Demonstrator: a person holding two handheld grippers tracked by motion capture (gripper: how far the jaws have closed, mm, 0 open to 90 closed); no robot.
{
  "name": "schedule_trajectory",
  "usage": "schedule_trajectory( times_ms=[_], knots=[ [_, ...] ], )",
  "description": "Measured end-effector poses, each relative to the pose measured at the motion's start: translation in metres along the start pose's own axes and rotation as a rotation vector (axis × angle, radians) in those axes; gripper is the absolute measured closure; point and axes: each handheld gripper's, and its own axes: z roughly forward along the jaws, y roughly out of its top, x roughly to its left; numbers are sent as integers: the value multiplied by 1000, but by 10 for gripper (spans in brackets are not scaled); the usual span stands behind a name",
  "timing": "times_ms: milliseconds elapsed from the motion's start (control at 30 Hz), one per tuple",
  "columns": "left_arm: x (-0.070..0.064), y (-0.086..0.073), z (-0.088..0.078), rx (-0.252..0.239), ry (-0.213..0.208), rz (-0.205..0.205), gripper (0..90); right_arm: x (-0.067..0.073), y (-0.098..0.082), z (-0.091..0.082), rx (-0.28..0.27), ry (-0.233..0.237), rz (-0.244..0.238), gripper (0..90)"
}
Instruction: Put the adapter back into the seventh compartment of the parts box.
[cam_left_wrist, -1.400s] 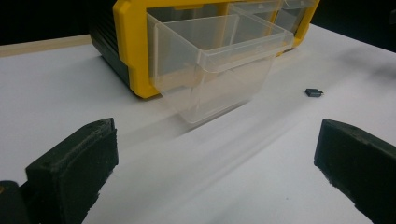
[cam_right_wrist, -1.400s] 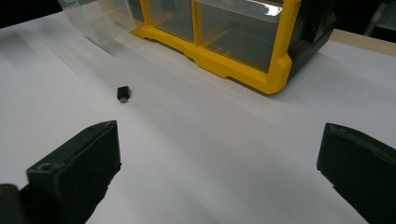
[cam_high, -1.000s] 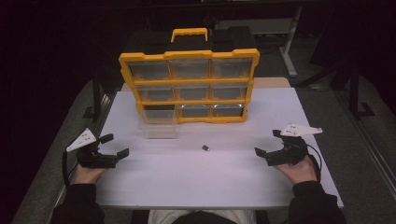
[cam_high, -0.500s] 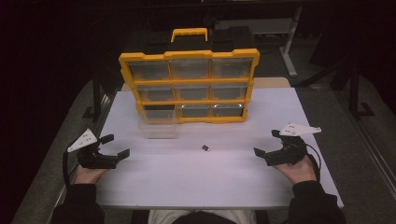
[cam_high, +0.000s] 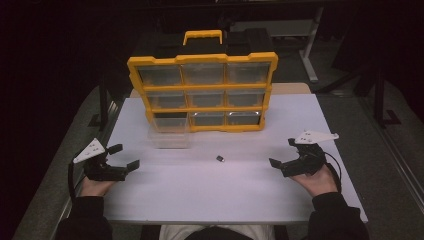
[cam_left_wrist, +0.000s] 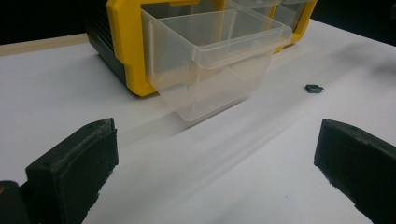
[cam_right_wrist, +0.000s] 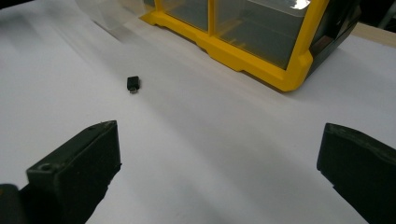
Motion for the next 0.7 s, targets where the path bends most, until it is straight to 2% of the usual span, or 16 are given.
schedule_trajectory(
  times_ms=[300,700],
  knots=[
    [0,1,2,-1,-5,7,0,5,12,4,39,-1,-32,0],
    [-1,1,2,4,-5,14,0,15,37,26,120,41,-97,0]
  ],
)
